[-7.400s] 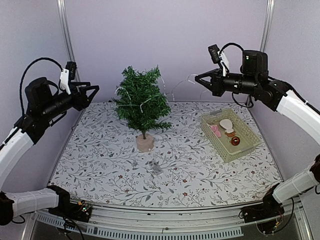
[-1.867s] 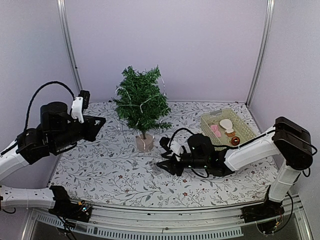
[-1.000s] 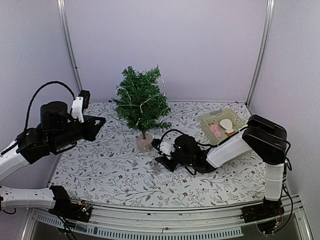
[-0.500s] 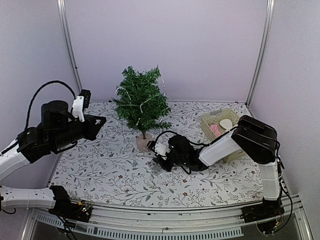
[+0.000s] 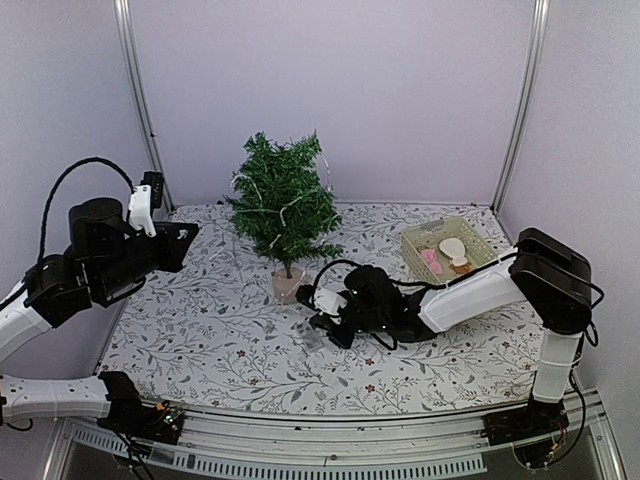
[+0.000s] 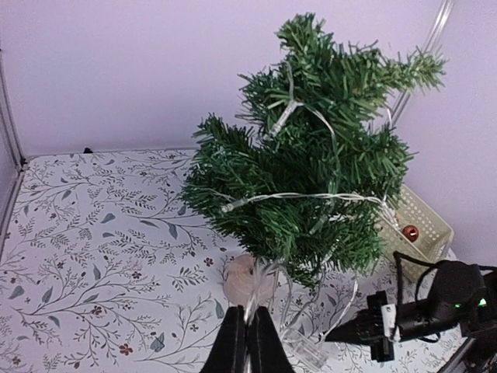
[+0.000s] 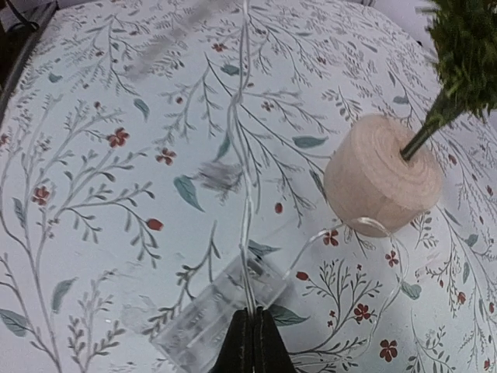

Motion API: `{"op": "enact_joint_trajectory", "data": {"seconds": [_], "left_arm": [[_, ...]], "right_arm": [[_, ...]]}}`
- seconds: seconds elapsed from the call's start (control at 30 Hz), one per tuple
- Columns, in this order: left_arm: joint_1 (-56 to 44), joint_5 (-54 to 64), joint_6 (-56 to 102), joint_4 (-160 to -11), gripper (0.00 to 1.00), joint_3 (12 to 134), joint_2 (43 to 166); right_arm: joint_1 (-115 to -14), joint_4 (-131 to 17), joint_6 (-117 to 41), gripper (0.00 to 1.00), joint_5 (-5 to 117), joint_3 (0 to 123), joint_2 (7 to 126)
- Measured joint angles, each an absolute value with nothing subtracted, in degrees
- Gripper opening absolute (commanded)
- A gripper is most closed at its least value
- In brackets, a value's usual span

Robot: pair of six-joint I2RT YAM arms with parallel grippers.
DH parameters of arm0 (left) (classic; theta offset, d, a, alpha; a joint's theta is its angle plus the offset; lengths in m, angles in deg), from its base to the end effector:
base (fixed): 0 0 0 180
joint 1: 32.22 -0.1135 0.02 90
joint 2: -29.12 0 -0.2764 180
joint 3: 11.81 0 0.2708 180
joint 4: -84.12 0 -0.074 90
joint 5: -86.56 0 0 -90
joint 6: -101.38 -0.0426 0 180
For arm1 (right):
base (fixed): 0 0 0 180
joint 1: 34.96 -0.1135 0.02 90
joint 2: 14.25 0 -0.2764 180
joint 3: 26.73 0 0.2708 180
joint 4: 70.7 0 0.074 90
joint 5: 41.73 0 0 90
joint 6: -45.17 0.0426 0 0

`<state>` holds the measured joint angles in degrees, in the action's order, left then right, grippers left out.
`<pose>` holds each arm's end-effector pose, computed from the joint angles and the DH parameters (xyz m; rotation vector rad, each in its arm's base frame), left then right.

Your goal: Decorate the small christmas tree

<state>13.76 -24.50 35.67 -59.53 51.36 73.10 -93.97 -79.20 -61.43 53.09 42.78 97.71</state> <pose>0.1399 -0.1228 0.3609 0.0996 1.8780 -0.5079 0.2131 0.3617 0.1220 -1.3915 1.7129 0.5113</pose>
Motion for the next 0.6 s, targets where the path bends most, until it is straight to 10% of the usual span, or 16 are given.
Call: {"op": "enact_joint_trajectory", "data": {"seconds": [0.6], "left_arm": [[13.3, -47.2, 49.5, -45.6, 0.0, 61.4, 79.0]], "right_arm": [[-102.4, -61.9, -65.1, 0.0, 54.9, 51.5, 70.5]]}}
